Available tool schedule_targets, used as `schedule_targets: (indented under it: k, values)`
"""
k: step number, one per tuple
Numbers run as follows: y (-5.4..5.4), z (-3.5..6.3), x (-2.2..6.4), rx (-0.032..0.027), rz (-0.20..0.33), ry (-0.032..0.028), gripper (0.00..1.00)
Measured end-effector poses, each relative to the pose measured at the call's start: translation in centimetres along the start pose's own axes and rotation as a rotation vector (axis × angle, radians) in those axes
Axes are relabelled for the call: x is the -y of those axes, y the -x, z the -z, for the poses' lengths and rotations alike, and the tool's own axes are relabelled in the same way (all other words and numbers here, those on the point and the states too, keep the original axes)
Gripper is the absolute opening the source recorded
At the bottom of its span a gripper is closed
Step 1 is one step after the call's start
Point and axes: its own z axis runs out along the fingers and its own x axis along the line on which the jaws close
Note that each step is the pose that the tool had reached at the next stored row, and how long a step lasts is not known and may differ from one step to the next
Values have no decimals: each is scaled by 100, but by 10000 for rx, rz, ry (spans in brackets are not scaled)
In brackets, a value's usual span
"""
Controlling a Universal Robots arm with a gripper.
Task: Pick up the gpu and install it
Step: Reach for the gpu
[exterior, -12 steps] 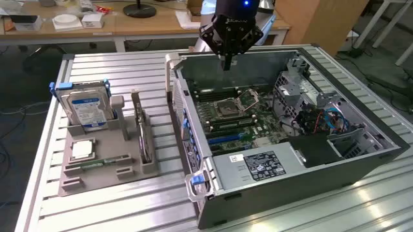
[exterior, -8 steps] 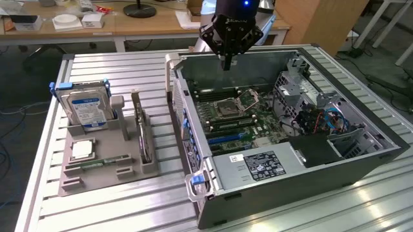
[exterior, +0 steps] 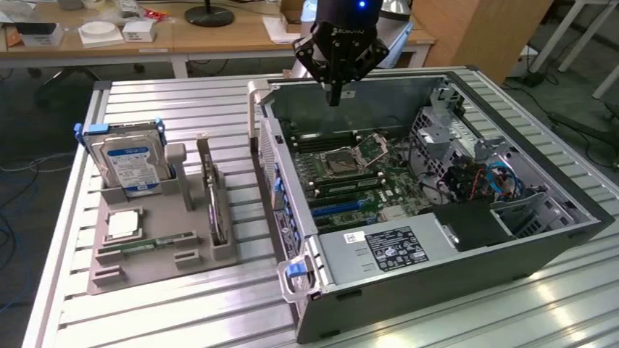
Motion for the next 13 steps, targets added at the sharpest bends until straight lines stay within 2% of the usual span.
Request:
schedule_targets:
  k: [13]
  values:
    - [-188,5,14,0,1,0,10]
